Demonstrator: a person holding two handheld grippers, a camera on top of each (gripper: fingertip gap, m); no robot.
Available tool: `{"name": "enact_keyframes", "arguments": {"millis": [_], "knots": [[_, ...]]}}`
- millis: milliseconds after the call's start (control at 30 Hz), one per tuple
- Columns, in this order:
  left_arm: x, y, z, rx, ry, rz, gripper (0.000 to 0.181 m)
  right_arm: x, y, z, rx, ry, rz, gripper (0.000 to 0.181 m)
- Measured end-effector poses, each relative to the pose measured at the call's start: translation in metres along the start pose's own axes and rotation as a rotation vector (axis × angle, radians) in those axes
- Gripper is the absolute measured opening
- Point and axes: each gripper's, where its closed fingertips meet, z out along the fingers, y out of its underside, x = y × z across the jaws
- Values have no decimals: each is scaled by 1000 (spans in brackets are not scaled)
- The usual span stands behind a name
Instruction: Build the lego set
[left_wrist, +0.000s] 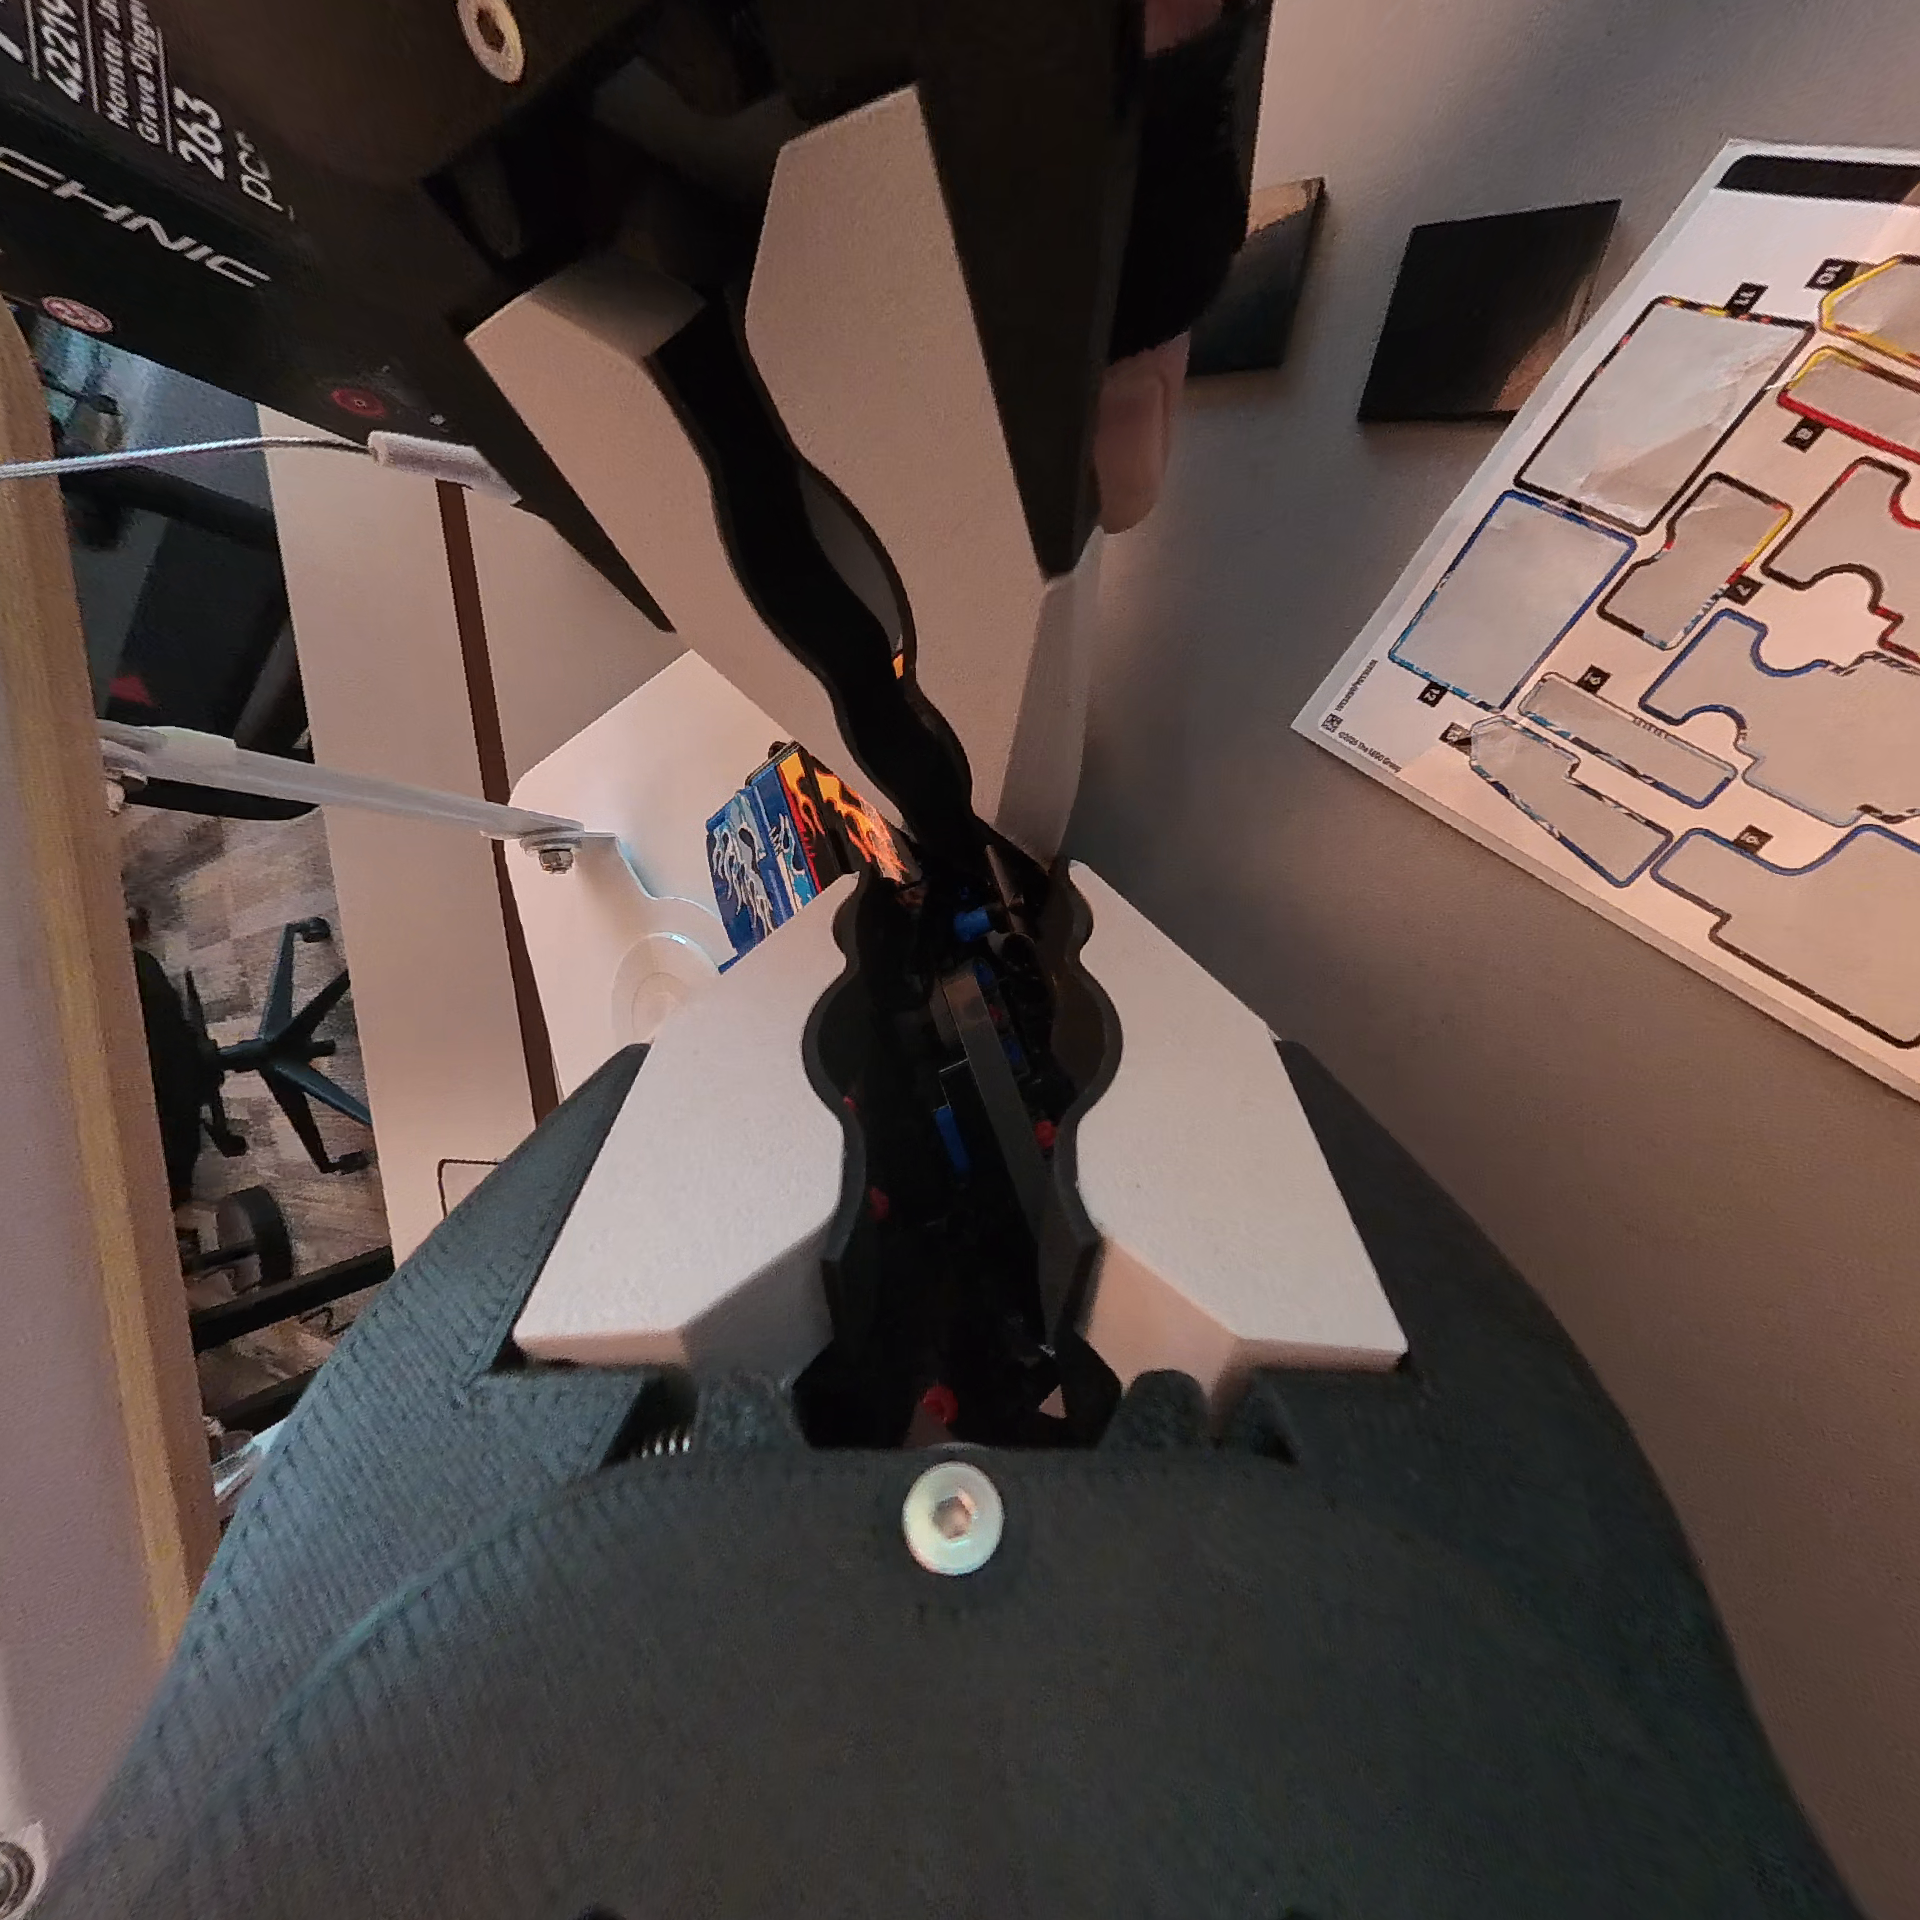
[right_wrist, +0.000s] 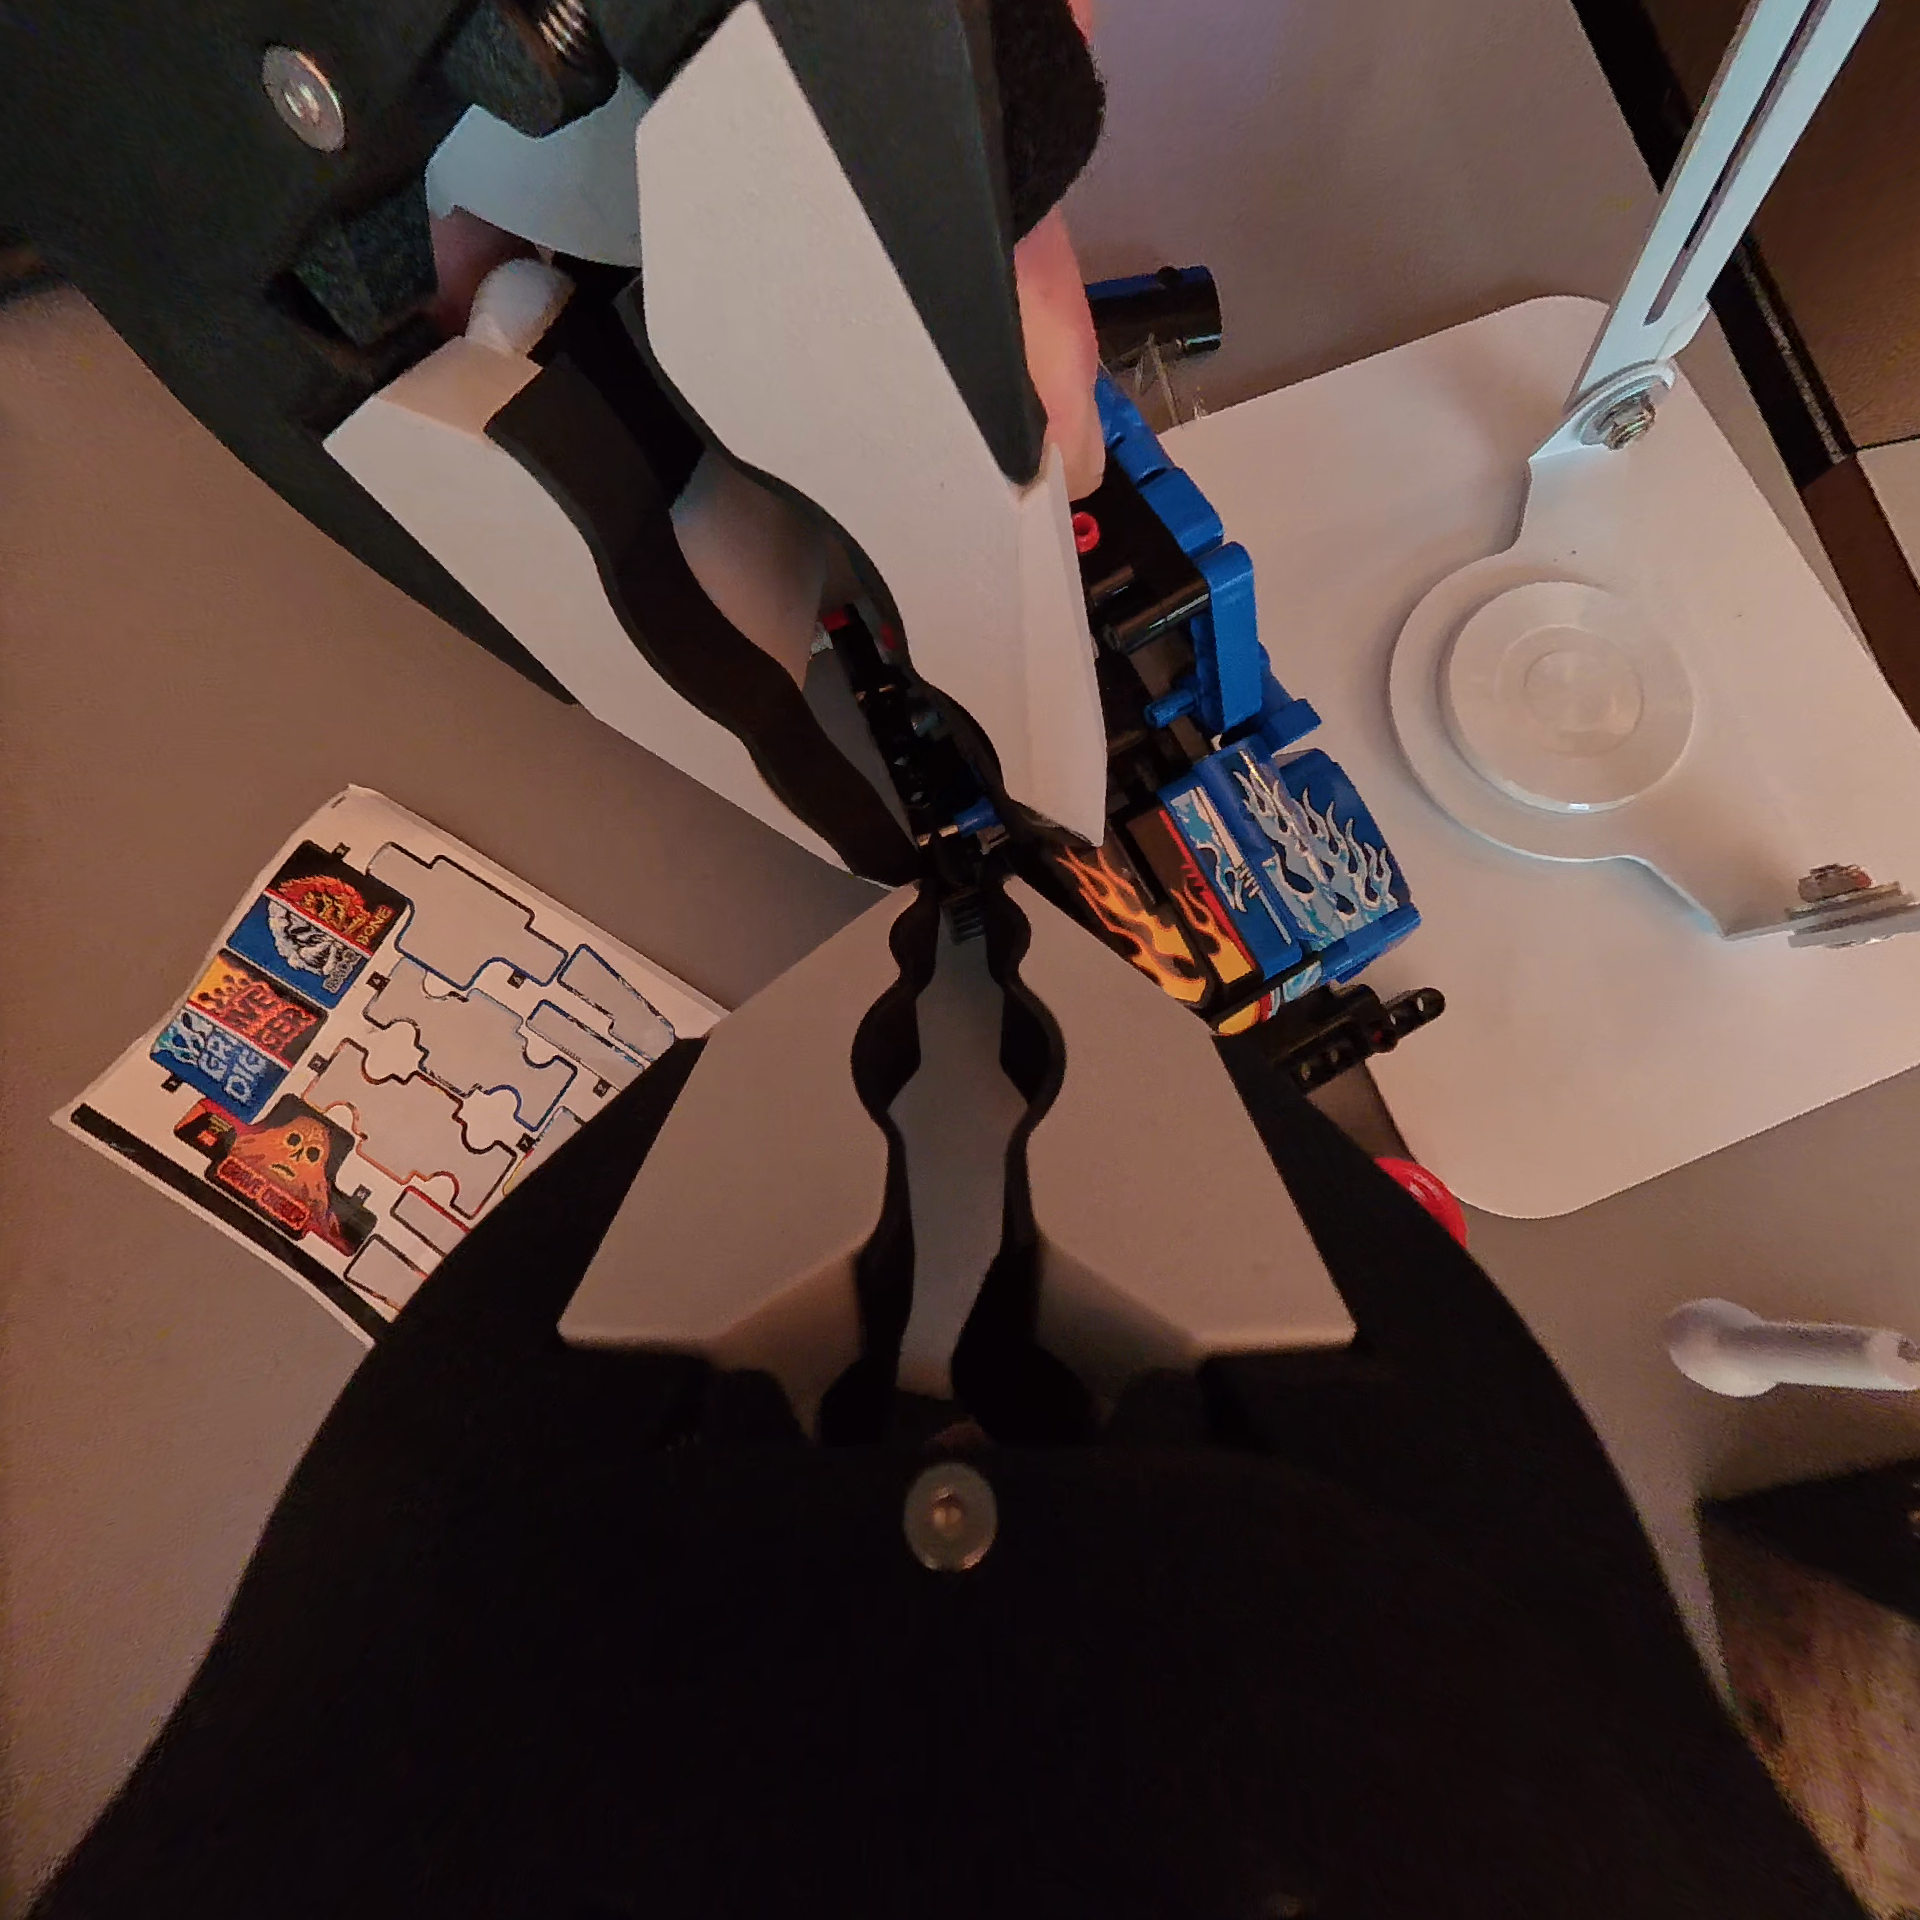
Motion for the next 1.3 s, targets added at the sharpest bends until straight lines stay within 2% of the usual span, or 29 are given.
{"name": "enact_keyframes", "arguments": {"millis": [300,400,500,767,1167,1300], "knots": [[0,3,1,-34,-20,-10,36,0,1,2,-31,74,-133,7],[-3,9,2,-61,-80,0,50,-1,1,3,-34,72,-130,7],[-3,9,1,-55,-90,-7,47,-1,1,3,-1,34,-83,7],[0,6,1,-54,-75,24,36,1,-4,1,7,64,-108,7],[-3,9,1,-60,-79,6,34,3,-5,3,84,-2,2,8],[-3,10,1,-57,-76,-3,34,3,-6,4,96,15,-53,8]]}}
